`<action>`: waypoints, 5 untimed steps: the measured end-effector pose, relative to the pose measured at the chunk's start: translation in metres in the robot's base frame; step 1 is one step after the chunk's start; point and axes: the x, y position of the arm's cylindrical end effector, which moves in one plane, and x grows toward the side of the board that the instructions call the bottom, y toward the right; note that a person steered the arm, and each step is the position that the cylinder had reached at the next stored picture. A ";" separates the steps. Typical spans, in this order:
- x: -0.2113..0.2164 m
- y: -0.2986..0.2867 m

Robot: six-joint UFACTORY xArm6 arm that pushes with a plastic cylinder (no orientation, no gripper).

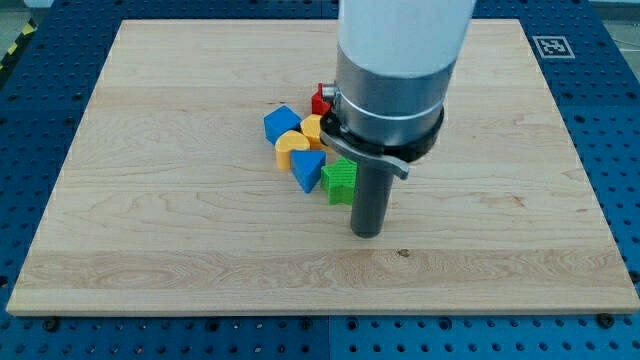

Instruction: Push the red circle into green circle

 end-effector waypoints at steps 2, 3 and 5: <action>-0.033 -0.018; -0.034 -0.018; -0.036 0.059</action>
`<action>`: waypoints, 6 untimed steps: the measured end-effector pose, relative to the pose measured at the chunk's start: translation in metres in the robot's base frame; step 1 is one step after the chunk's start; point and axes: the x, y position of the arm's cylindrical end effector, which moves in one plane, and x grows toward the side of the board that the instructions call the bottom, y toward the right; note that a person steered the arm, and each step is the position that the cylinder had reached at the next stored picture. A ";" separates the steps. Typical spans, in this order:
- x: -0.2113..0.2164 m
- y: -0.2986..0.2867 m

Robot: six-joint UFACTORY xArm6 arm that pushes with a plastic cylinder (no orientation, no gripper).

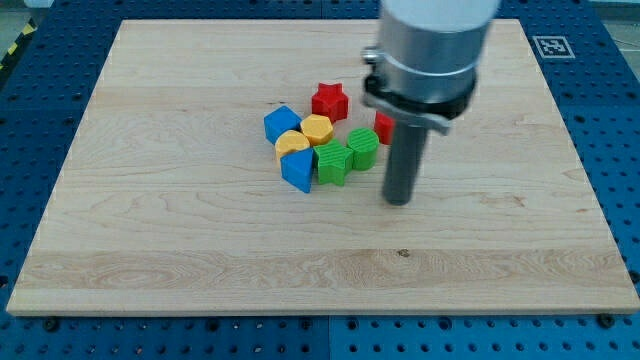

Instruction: Push the red circle into green circle

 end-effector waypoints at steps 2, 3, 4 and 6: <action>-0.097 0.056; -0.111 0.033; -0.111 -0.001; -0.125 -0.041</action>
